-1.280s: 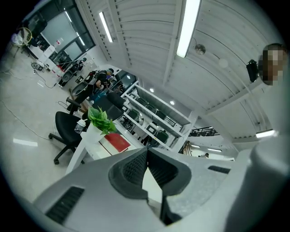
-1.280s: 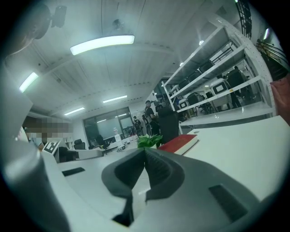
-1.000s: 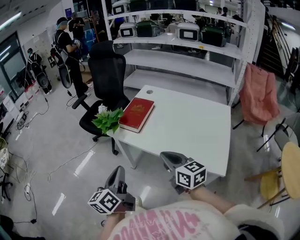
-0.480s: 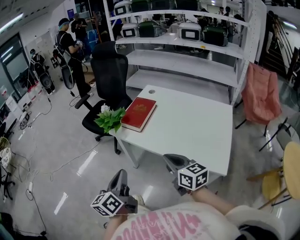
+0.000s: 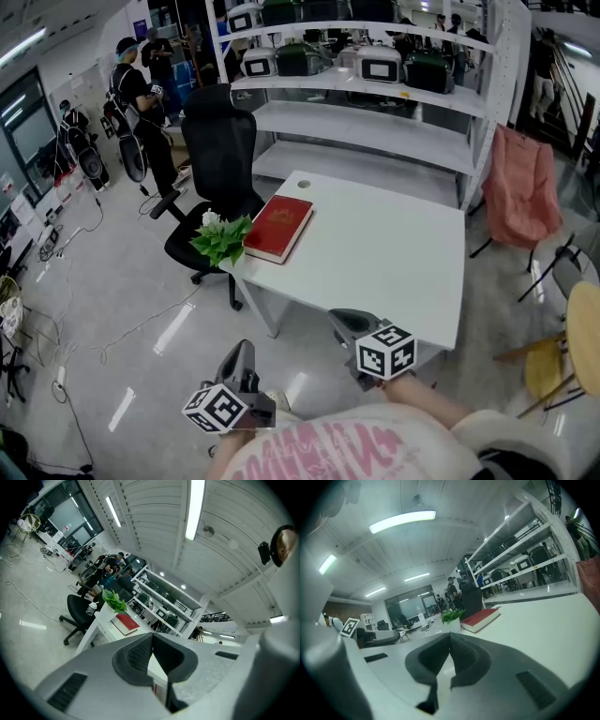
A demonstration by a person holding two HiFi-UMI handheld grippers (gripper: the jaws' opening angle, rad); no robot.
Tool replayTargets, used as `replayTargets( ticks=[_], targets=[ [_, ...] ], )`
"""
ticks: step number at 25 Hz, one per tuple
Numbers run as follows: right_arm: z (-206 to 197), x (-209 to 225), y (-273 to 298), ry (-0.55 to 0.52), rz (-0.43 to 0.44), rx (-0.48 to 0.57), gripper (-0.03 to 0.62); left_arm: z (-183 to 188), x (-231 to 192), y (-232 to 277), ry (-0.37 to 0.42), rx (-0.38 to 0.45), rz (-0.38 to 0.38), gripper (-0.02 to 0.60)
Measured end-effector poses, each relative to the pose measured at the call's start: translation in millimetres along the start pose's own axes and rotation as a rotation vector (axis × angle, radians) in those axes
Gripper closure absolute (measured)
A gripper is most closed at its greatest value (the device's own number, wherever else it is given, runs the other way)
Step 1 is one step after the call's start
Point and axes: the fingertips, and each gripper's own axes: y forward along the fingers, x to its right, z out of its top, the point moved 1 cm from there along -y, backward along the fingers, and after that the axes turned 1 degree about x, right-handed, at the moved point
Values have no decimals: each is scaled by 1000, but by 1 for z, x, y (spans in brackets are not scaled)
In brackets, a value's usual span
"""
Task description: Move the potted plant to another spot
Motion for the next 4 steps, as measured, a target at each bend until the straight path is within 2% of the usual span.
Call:
replayTargets(
  ticks=[4],
  targets=[
    [-3, -1, -2, 3, -8, -6, 588, 0, -1, -2, -4, -2, 0, 578]
  ],
)
